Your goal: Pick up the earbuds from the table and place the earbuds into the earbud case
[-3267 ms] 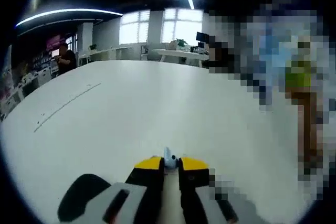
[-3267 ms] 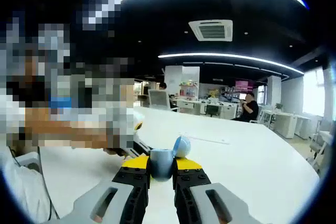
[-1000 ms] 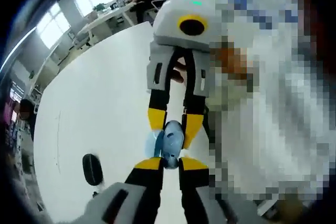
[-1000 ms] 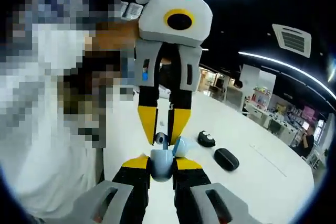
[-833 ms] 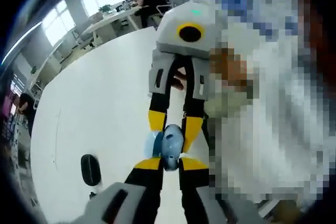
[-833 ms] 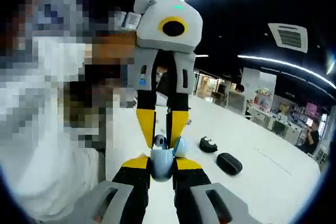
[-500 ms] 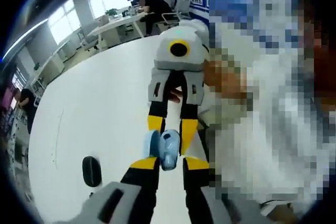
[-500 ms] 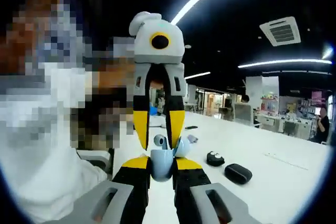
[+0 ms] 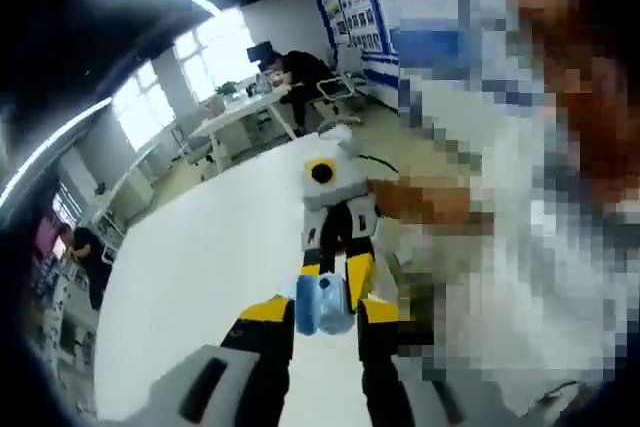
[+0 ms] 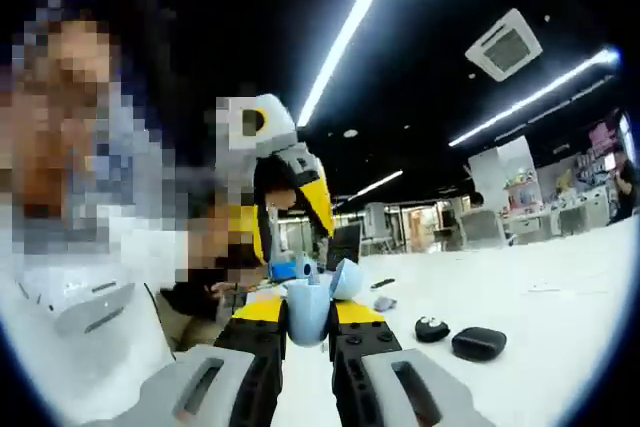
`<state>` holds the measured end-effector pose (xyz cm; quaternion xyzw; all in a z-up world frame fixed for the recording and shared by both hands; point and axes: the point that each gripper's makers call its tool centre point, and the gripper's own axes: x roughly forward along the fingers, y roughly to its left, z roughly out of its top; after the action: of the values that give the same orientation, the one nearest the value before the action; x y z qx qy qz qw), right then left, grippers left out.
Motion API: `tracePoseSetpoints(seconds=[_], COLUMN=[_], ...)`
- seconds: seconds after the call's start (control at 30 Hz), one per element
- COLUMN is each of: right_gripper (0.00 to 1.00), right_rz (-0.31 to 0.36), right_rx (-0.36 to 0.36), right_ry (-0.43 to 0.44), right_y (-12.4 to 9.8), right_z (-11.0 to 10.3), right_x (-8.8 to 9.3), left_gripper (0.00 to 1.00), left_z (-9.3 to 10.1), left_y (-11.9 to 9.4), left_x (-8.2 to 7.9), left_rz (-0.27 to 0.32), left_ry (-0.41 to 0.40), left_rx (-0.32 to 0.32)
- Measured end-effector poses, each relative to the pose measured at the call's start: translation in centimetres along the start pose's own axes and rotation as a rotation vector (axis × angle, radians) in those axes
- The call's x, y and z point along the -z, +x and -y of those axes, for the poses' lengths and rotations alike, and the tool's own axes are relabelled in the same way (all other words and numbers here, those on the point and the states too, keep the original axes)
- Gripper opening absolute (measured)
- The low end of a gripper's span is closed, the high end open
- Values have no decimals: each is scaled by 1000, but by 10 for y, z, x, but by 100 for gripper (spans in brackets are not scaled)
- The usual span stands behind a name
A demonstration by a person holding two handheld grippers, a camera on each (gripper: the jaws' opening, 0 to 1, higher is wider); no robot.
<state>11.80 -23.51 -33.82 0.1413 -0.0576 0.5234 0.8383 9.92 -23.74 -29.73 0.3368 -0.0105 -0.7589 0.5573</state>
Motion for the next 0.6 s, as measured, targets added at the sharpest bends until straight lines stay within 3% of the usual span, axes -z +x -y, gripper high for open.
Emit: tracePoseSetpoints(seconds=[0.07,0.17,0.3,0.4,0.6], right_gripper=[15,15,15,15,15], right_rz=[41,75,98,94,105], right_rx=[-2,-3,-9,-26,-32], right_ry=[50,80,103,106,126], right_y=[-1,-3,-1,4,7], right_z=[0,1,-3,-9,-9], right_x=[-8,-16,-21,-20,-23], left_gripper=[27,26,30,40,42], left_z=[3,2,4,5,7], left_y=[-8,-15,-12,-9,-5], left_x=[-18,-23,-16,-12,-3], left_rz=[133,186,188,188,185], left_ry=[-29,76,81,99,105], left_rx=[-48,-142,-167,-167,-151])
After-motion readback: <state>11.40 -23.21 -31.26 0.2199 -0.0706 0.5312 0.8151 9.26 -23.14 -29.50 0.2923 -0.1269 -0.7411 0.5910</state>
